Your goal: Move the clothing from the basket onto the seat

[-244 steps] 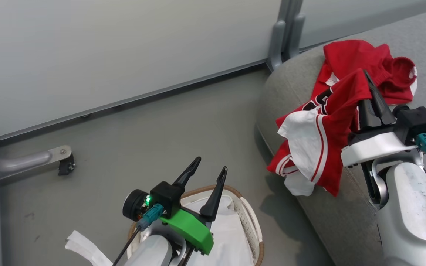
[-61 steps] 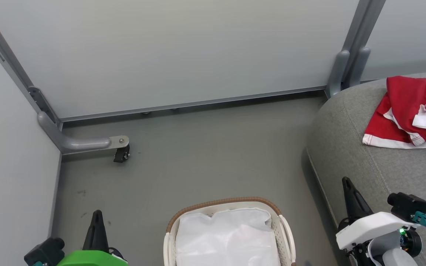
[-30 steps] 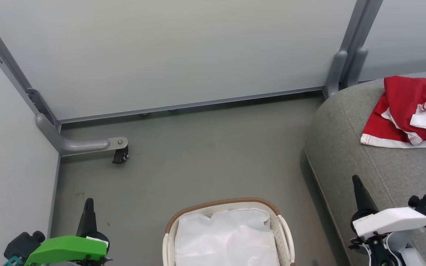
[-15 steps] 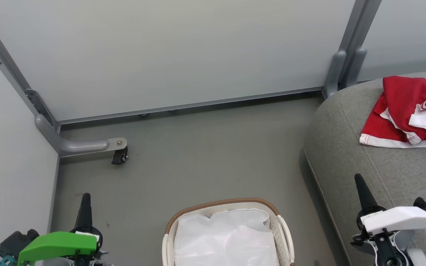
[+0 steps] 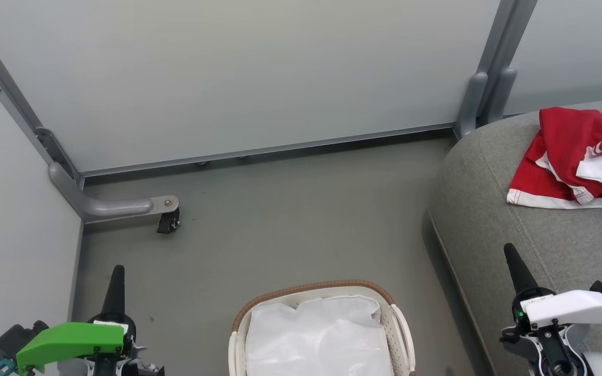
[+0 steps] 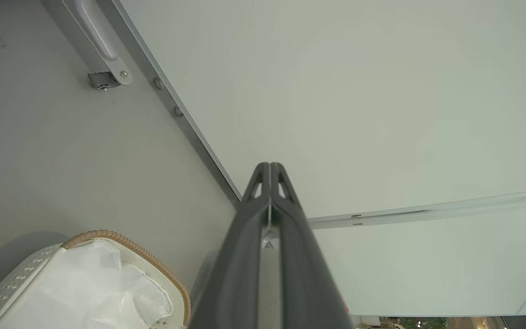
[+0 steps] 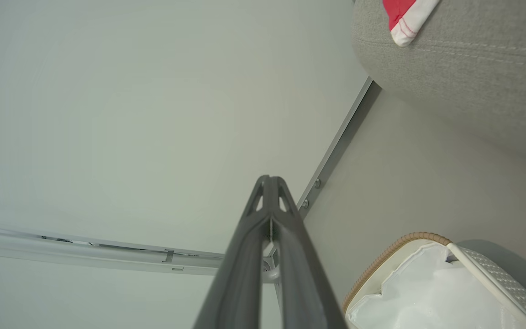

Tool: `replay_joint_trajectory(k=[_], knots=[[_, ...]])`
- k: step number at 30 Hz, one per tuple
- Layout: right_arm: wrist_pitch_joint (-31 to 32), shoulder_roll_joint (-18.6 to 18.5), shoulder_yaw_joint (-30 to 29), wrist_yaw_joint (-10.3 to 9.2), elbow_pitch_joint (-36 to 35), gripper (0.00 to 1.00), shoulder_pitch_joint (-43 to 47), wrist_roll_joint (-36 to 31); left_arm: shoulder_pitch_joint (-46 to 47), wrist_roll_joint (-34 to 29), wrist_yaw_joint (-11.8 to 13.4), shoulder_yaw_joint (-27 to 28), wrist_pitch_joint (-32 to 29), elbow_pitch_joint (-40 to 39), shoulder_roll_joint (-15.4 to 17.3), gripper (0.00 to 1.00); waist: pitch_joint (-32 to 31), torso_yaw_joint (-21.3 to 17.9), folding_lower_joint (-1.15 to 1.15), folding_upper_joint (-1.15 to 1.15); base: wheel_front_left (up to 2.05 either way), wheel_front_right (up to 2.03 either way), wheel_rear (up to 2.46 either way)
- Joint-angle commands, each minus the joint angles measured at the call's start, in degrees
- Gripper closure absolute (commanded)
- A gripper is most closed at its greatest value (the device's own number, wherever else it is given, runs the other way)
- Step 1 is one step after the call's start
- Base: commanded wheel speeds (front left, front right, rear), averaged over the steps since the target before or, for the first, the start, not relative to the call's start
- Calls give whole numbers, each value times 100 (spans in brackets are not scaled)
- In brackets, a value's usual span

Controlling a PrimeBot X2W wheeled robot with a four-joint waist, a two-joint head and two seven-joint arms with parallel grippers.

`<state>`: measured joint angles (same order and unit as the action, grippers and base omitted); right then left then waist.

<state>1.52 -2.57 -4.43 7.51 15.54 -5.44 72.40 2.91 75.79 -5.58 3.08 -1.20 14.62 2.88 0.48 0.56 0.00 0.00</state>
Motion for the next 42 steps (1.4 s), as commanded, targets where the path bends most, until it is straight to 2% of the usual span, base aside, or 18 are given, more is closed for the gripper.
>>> replay_joint_trajectory(k=[1,42], knots=[[44,-33,-29,-2,-59,100,-103,160,148,137,-46,35,-35,-61,42,100,-1,-2,0,0,0,0,0],[503,-46,-217,-4,-163,100,-100,1957,376,1653,-206,333,-519,-66,36,100,-29,-53,0,0,0,0,0]])
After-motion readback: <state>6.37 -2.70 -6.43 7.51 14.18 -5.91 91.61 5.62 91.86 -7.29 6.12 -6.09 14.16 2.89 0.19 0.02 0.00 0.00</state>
